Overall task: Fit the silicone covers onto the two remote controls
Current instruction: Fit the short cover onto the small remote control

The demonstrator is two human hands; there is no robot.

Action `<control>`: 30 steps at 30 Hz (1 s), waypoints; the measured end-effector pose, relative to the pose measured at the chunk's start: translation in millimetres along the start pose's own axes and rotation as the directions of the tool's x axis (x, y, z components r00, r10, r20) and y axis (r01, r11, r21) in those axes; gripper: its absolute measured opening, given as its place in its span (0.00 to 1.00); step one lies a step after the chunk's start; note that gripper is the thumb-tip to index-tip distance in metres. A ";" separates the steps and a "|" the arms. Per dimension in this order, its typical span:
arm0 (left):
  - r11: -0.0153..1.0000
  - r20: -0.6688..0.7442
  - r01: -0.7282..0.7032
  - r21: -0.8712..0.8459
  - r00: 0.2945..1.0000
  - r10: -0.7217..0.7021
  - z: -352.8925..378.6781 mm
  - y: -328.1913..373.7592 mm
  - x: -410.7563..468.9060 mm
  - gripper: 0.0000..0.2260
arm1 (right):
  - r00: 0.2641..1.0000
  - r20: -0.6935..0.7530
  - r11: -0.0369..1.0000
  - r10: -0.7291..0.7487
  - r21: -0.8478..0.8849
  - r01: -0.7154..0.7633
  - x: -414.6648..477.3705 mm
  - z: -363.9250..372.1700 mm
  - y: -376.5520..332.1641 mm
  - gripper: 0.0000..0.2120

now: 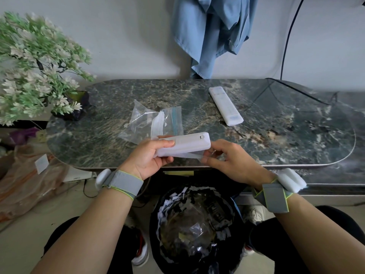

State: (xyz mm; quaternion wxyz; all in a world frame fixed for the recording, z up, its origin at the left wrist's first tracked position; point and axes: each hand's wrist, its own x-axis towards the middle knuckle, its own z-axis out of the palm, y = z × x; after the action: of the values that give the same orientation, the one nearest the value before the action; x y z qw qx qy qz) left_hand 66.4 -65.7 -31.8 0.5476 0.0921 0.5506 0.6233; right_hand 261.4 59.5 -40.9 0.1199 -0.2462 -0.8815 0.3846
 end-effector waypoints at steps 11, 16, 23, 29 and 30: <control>0.998 -0.129 0.068 -0.003 0.989 -0.068 -4.0 2.1 3.0 0.04 | 0.979 -0.103 0.974 -0.174 -0.167 0.156 -5.4 0.3 -11.6 0.07; 0.998 -0.079 0.057 0.034 0.995 -0.054 -7.8 4.9 0.5 0.05 | 0.989 -0.072 0.968 -0.126 -0.229 0.107 -5.3 -3.5 -7.4 0.03; 0.997 0.260 0.013 0.077 0.965 -0.033 -12.0 0.8 -1.0 0.12 | 0.996 -0.085 0.998 0.022 0.064 -0.016 -3.1 -2.4 4.4 0.13; 0.991 0.348 -0.037 0.129 0.938 -0.011 -12.9 0.2 -1.4 0.14 | 0.981 -0.164 0.977 0.108 0.200 -0.074 -3.2 6.9 3.7 0.18; 0.987 0.334 -0.047 0.155 0.943 -0.007 -11.7 -0.1 -2.8 0.14 | 0.974 -0.191 0.976 0.125 0.201 -0.086 -2.7 7.6 2.9 0.16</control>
State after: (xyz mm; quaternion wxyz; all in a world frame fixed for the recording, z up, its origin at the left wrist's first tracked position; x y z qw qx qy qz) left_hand 59.1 -74.8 -34.9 0.6172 0.2456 0.4975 0.5579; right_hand 261.7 55.1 -48.2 0.2116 -0.3182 -0.8091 0.4464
